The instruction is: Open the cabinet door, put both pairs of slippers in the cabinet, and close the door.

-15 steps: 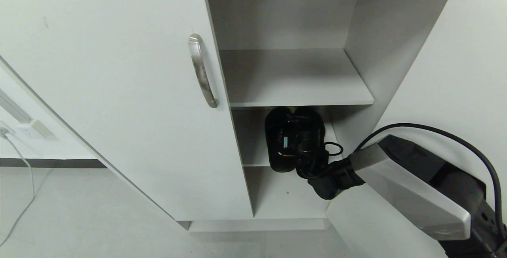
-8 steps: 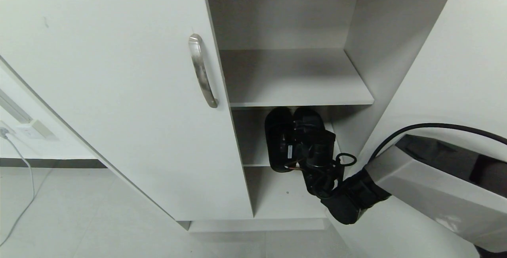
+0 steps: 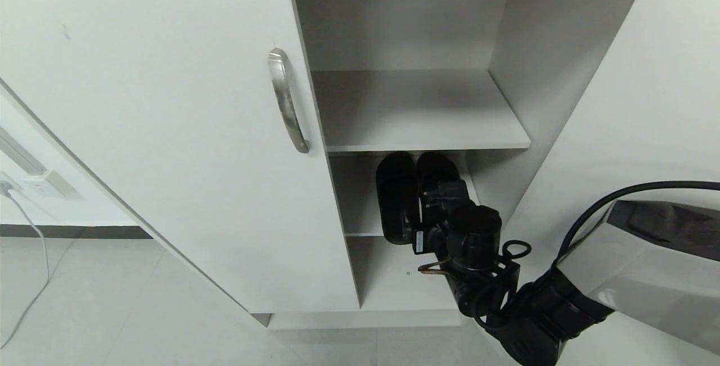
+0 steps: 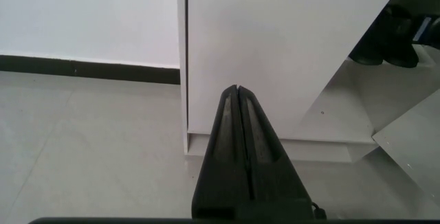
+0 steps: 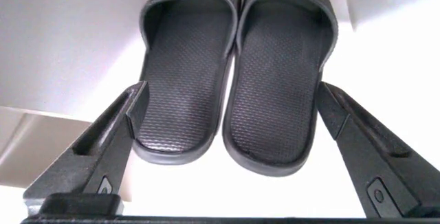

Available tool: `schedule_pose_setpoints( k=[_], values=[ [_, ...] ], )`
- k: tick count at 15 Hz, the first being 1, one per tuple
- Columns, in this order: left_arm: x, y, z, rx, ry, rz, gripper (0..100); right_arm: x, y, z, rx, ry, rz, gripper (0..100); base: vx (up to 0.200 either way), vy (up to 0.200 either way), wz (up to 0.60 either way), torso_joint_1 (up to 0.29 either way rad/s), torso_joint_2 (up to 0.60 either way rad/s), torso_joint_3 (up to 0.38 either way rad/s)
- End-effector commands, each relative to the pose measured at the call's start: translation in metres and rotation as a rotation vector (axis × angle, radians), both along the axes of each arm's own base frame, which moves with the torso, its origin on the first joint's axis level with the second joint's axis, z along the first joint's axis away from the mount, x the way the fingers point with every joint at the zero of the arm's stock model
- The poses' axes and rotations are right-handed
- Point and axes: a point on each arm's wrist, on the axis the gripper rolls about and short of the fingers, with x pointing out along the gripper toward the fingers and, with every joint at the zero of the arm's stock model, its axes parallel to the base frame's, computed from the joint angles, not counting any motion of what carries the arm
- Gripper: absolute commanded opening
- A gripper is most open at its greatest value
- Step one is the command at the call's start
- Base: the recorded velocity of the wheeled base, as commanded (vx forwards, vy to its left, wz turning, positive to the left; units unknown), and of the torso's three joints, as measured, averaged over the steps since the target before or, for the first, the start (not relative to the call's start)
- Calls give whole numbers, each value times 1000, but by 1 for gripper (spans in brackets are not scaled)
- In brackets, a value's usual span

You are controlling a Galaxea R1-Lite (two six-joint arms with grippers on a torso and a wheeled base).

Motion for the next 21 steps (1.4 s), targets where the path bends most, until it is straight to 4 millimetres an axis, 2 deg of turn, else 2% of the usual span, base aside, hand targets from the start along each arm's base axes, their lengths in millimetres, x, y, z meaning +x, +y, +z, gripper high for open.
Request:
schedule_pose_setpoints(
  k=[1, 2, 8, 21],
  values=[
    [0, 0, 0, 0, 0, 0, 0, -3, 1, 6, 9, -10, 7, 100, 0, 0, 0, 0, 0, 0],
    [0, 0, 0, 0, 2, 0, 0, -4, 1, 5, 8, -9, 8, 100, 0, 0, 0, 0, 0, 0],
    [0, 0, 0, -2, 2, 2, 0, -5, 2, 5, 8, -9, 11, 100, -200, 0, 0, 1, 3, 4],
    [0, 0, 0, 1, 2, -3, 0, -8, 3, 1, -3, 0, 16, 100, 0, 0, 0, 0, 0, 0]
  ],
)
